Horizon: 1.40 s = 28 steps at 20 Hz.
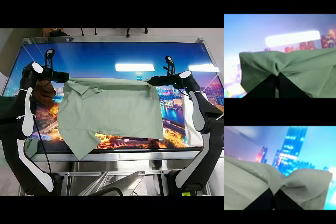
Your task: Fold the shirts.
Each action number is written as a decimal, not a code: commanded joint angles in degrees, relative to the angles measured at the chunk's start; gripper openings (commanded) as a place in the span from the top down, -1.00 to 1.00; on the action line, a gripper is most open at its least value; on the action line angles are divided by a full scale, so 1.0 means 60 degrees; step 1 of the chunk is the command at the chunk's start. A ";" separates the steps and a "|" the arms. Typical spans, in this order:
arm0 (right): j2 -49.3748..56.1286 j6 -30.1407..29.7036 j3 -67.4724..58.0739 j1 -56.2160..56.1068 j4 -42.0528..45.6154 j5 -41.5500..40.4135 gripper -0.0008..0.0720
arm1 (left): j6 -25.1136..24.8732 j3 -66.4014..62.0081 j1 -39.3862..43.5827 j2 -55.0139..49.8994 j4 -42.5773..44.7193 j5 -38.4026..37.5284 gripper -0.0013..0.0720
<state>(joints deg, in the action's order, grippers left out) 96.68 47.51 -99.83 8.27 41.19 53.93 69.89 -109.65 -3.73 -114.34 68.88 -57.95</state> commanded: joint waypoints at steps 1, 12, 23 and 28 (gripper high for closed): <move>-0.0127 0.0670 -0.0069 0.0033 0.1253 0.0885 0.95 | 0.0525 -0.0062 0.0000 -0.0120 0.1111 -0.1177 0.93; 0.0197 0.0976 0.0368 0.0015 0.1435 0.0834 0.95 | 0.0550 0.1559 0.0000 -0.0124 0.1005 -0.0022 0.92; -0.3169 0.2437 0.1253 0.1894 0.2149 0.4269 -0.23 | 0.1698 0.0980 -0.1082 0.1909 -0.1118 -0.4929 -0.85; -0.4404 0.2557 0.4590 0.4171 0.2506 0.4415 -0.23 | 0.1570 0.6881 -0.1923 0.5311 -0.1424 -0.4532 -0.85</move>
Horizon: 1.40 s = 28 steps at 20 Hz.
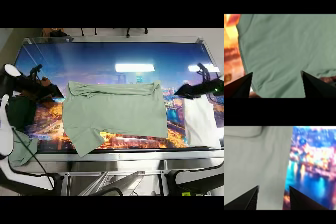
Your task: Fold the shirts.
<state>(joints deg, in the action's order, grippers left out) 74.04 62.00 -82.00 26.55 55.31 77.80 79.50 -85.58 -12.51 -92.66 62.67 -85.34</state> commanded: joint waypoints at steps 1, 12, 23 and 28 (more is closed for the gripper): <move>-0.0685 0.0036 0.2218 0.1446 0.0146 0.0437 -0.23 | -0.0029 0.4014 -0.0586 0.2361 -0.0444 0.0310 -0.85; -0.0488 -0.0623 0.4342 0.1271 0.0000 -0.0219 -0.23 | -0.1082 1.0936 -0.0758 0.5657 -0.3191 0.4921 -0.85; -0.0007 -0.0528 0.4998 -0.0106 -0.0007 0.0142 -0.22 | -0.4849 1.0947 -0.0758 0.3191 -0.7592 0.4747 0.20; -0.0331 -0.0576 0.5038 -0.0448 -0.0076 0.0845 0.86 | -0.4750 1.0207 -0.0761 0.4368 -0.7519 0.4390 0.94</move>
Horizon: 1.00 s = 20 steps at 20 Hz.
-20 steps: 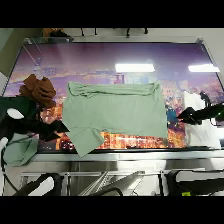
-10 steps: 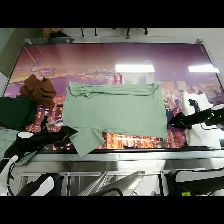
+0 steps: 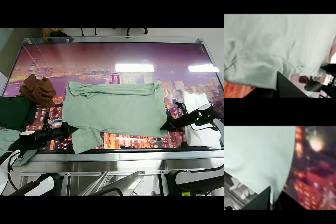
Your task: Fold the shirts.
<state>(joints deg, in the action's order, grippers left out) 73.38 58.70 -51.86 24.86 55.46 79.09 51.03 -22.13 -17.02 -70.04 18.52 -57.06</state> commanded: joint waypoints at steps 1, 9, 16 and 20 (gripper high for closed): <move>-0.0488 0.0033 0.0015 -0.0117 -0.0102 0.0623 0.95 | 0.0448 -0.0557 -0.0007 0.1089 0.0324 -0.0346 0.94; -0.1752 0.0976 0.0200 0.0393 0.1162 0.0699 0.95 | 0.4098 -0.0200 -0.0007 0.5169 0.4812 -0.2120 0.94; -0.1792 0.0772 0.0058 0.0357 -0.0328 0.0000 0.95 | 0.4411 -0.0809 -0.0007 0.5701 0.5723 -0.1574 0.94; -0.1577 -0.0306 -0.1333 -0.0251 -0.2594 -0.1752 0.95 | 0.3574 -0.3402 -0.0007 0.3064 0.5238 -0.0892 0.94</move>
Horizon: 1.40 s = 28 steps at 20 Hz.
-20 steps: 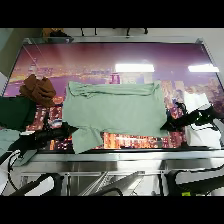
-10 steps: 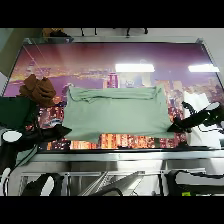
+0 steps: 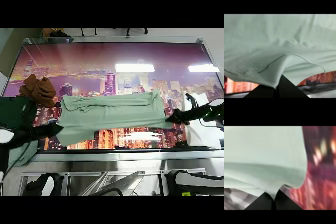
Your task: Fold the shirts.
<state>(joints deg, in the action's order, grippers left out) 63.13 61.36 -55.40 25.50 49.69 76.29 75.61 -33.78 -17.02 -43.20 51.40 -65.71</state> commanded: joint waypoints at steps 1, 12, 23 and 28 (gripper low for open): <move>0.0353 -0.0973 -0.1031 -0.0648 -0.1898 -0.1898 0.95 | -0.0871 -0.2018 -0.0007 -0.2124 -0.0674 0.0612 0.94; 0.2761 -0.2004 -0.2127 -0.2109 -0.2146 -0.4430 0.17 | -0.1534 -0.6258 0.1519 -0.8000 -0.0481 0.1614 0.91; 0.3679 -0.1596 -0.2940 -0.1089 -0.2120 -0.2699 -0.89 | -0.0929 -0.9020 0.1840 -0.8408 -0.0503 -0.0178 -0.91; 0.3275 -0.1534 -0.3952 -0.0801 -0.2302 -0.1005 -0.85 | -0.0911 -0.9020 0.2357 -0.8408 -0.0525 -0.0084 -0.91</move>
<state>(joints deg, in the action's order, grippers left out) 83.72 51.79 -75.55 19.57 37.17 64.31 69.87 -87.44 -4.43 -93.60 48.38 -65.80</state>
